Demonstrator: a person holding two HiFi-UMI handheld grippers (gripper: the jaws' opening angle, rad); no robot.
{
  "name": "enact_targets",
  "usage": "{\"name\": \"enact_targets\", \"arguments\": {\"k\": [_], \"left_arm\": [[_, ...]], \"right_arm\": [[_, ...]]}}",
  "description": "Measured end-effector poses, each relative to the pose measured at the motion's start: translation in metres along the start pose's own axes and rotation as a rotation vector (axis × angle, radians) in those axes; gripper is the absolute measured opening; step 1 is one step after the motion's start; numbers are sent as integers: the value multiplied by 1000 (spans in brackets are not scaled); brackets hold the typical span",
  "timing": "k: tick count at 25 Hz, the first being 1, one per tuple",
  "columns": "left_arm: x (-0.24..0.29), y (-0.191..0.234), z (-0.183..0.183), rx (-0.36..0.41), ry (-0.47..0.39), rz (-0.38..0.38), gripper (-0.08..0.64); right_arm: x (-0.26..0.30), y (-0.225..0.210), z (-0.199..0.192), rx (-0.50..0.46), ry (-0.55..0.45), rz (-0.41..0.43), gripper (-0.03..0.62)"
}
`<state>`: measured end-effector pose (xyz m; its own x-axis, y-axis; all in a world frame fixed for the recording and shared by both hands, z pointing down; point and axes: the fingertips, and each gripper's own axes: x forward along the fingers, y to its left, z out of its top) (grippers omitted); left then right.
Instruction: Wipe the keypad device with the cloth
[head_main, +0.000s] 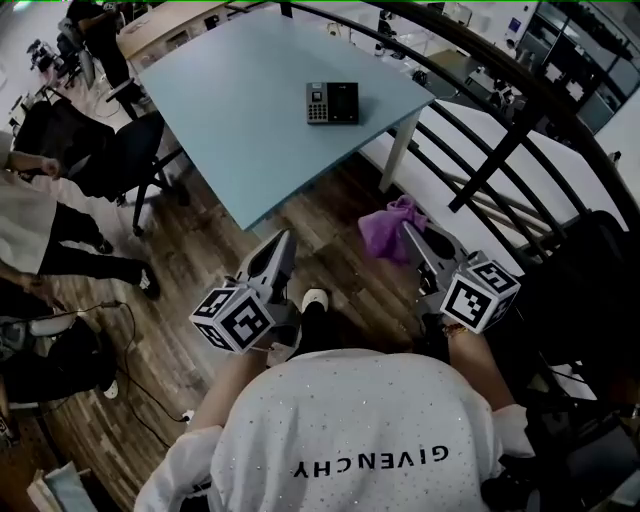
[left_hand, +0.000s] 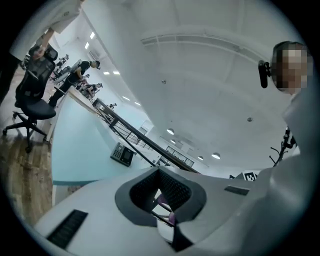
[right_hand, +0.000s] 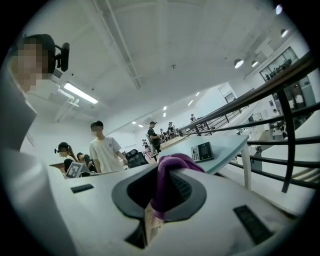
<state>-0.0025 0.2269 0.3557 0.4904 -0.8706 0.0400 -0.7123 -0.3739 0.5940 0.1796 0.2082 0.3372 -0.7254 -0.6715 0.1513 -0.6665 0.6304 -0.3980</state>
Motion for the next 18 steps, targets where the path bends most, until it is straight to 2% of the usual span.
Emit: {"name": "enact_targets", "arguments": {"k": [8, 12, 18], "left_arm": [[81, 41, 80, 59, -28, -76, 0], [119, 63, 124, 85, -38, -87, -1], [173, 107, 140, 147, 56, -67, 0]], "right_arm": [[85, -25, 57, -24, -40, -31, 23], [125, -37, 91, -37, -80, -45, 23], [177, -65, 110, -35, -109, -73, 23]]}}
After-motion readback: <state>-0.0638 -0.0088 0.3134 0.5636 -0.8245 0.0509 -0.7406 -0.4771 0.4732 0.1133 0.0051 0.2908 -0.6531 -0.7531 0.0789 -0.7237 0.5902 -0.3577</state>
